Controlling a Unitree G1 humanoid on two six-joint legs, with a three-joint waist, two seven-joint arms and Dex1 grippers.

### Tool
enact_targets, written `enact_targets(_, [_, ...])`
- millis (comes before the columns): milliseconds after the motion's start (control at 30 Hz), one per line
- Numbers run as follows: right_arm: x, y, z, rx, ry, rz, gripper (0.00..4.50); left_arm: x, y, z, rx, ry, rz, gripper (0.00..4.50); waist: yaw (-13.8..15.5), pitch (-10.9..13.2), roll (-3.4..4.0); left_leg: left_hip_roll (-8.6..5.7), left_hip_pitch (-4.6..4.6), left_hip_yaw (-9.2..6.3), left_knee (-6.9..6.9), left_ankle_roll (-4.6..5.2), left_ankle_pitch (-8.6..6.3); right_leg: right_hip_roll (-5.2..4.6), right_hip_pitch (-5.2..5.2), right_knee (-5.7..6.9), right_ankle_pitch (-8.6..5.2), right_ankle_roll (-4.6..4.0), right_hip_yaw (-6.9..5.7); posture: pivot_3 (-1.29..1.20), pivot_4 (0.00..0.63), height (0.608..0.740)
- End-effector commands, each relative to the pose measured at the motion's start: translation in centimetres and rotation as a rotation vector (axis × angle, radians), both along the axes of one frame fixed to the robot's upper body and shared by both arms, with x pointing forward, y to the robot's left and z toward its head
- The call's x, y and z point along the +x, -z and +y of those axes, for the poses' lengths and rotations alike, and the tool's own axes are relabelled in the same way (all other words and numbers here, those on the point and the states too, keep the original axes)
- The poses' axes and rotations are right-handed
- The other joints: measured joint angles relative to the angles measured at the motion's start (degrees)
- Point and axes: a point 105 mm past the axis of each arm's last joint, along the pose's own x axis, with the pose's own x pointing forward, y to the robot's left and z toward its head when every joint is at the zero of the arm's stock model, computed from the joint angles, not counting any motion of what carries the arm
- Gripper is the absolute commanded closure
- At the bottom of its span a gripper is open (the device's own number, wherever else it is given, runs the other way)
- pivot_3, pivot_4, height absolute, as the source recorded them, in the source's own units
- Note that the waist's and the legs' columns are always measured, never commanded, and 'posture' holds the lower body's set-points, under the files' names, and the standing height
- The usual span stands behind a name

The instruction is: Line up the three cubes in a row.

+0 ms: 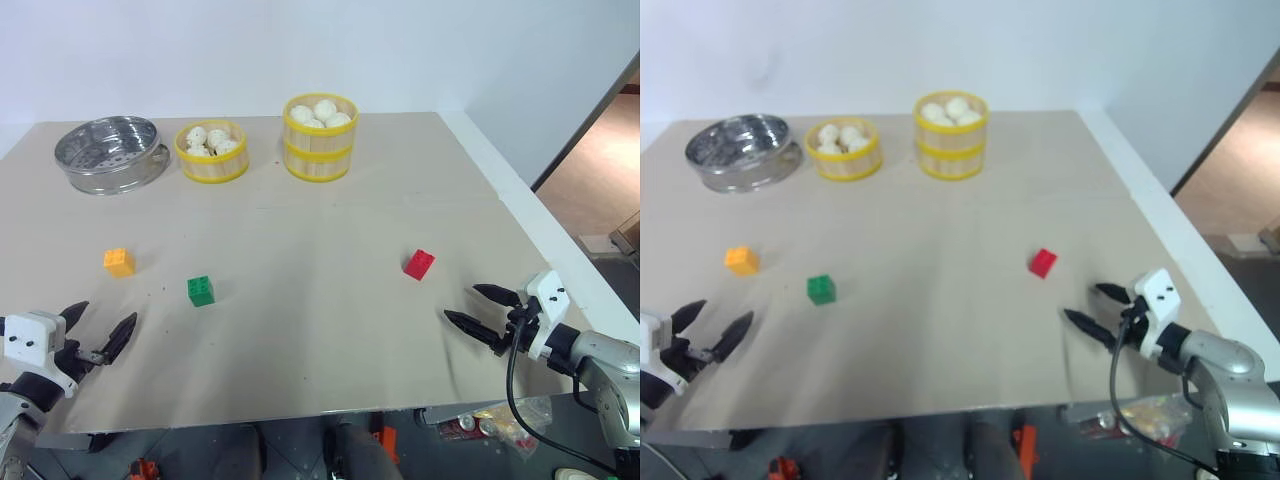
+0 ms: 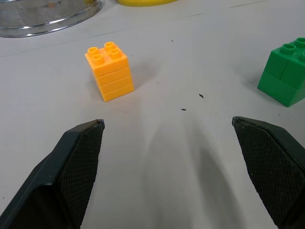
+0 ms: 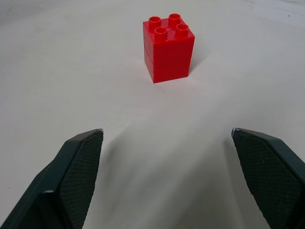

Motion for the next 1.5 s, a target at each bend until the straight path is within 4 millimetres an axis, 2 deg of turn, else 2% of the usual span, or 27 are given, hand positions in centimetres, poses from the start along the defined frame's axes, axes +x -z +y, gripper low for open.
enact_targets(33, [0.2, -0.8, -0.3, -0.024, -0.005, -0.037, 0.0, -0.3, -1.1, 0.2, 0.026, 0.001, -0.041, 0.04, 0.0, 0.0, 0.0, 0.0, 0.0, 0.0, 0.0, 0.0, 0.0, 0.0, 0.0, 0.0, 0.0, 0.0, 0.0, 0.0, 0.15, 0.74])
enact_targets(267, [0.5, -0.9, -0.3, -0.03, -0.001, -0.056, 0.0, -0.2, -1.8, 0.6, -0.03, 0.01, -0.078, 0.04, 0.0, 0.0, 0.0, 0.0, 0.0, 0.01, 0.0, 0.0, 0.0, 0.01, 0.0, 0.0, 0.0, 0.0, 0.01, 0.0, 0.15, 0.74])
enact_targets(633, [0.4, -1.0, -0.1, -0.02, 0.013, -0.08, 0.0, 0.4, -2.5, -0.2, -0.017, 0.075, -0.09, 0.04, 0.0, 0.0, 0.0, 0.0, 0.0, 0.0, 0.0, 0.0, 0.0, 0.02, 0.01, 0.01, 0.01, 0.01, 0.01, 0.0, 0.15, 0.74])
enact_targets(700, [0.5, -1.7, -0.2, 0.013, 0.041, -0.106, 0.0, 0.2, -3.5, -1.5, -0.05, 0.155, -0.111, 0.04, 0.0, 0.0, 0.0, 0.0, 0.01, 0.01, 0.0, 0.0, 0.0, 0.02, 0.01, 0.01, 0.01, 0.01, 0.01, 0.0, 0.15, 0.74])
enact_targets(833, [1.0, -4.8, -0.8, 0.032, 0.094, -0.204, 0.0, -0.5, -5.6, -7.0, 0.039, 0.463, -0.088, 0.04, 0.0, 0.01, 0.01, 0.0, -0.03, 0.02, 0.01, 0.0, 0.0, 0.01, 0.0, 0.01, 0.01, 0.01, 0.05, 0.0, 0.15, 0.74])
enact_targets(867, [1.1, -5.2, -0.8, 0.03, 0.1, -0.215, 0.0, -0.6, -5.8, -7.8, 0.052, 0.507, -0.08, 0.04, 0.0, 0.0, 0.02, 0.0, -0.02, 0.04, 0.04, 0.0, 0.0, 0.01, 0.0, 0.02, 0.01, 0.01, 0.07, 0.0, 0.15, 0.74])
enact_targets(933, [1.4, -7.0, -0.8, 0.013, 0.101, -0.27, 0.0, 0.1, -8.9, -10.0, 0.01, 0.601, -0.145, 0.04, 0.06, -0.01, 0.06, 0.0, 0.01, 0.04, 0.05, 0.0, 0.0, 0.01, 0.02, 0.02, 0.01, 0.02, 0.08, 0.0, 0.15, 0.74])
enact_targets(1000, [1.8, -8.1, -0.6, -0.004, 0.094, -0.312, 0.0, 0.3, -10.3, -11.9, 0.023, 0.707, -0.148, 0.04, 0.09, 0.0, 0.05, 0.07, -0.03, 0.04, 0.12, 0.05, 0.03, 0.03, 0.07, 0.05, 0.01, 0.02, -0.02, 0.0, 0.15, 0.74])
enact_targets(1133, [2.9, -8.7, 1.5, 0.009, 0.033, -0.332, 0.0, 0.1, -10.0, -15.6, 0.063, 0.934, -0.076, 0.04, -0.19, -0.09, 0.2, 0.11, 0.18, 0.2, 0.13, 0.04, 0.03, 0.09, 0.22, 0.05, 0.02, 0.03, 0.1, 0.0, 0.15, 0.74])
enact_targets(1233, [4.0, -7.7, 4.2, 0.041, -0.077, -0.288, 0.0, 0.7, -8.9, -17.6, -0.014, 1.078, -0.01, 0.04, -0.46, -0.09, 0.2, 0.12, 0.2, 0.29, 0.07, 0.05, 0.03, 0.2, 0.16, 0.09, 0.06, 0.08, 0.25, 0.0, 0.15, 0.74])
enact_targets(1300, [4.6, -7.1, 5.2, 0.038, -0.128, -0.267, 0.0, 1.0, -7.8, -18.4, -0.014, 1.147, 0.03, 0.04, -0.5, -0.09, 0.19, 0.16, 0.21, 0.28, 0.07, 0.05, 0.03, 0.34, 0.16, 0.1, 0.09, 0.07, 0.31, 0.0, 0.15, 0.74])
enact_targets(1433, [6.3, -6.3, 6.1, 0.015, -0.196, -0.221, 0.0, 2.3, -6.4, -19.9, -0.066, 1.211, 0.093, 0.04, -0.42, -0.08, 0.19, 0.23, 0.11, 0.24, 0.07, 0.06, 0.03, 0.57, 0.12, 0.1, 0.13, 0.06, 0.48, 0.0, 0.15, 0.74])
enact_targets(1500, [7.0, -6.1, 6.0, 0.002, -0.219, -0.199, 0.0, 3.0, -6.6, -20.8, -0.093, 1.217, 0.082, 0.04, -0.42, -0.08, 0.19, 0.23, 0.01, 0.24, 0.11, 0.06, 0.03, 0.75, 0.06, 0.1, 0.2, 0.16, 0.75, 0.0, 0.15, 0.74])
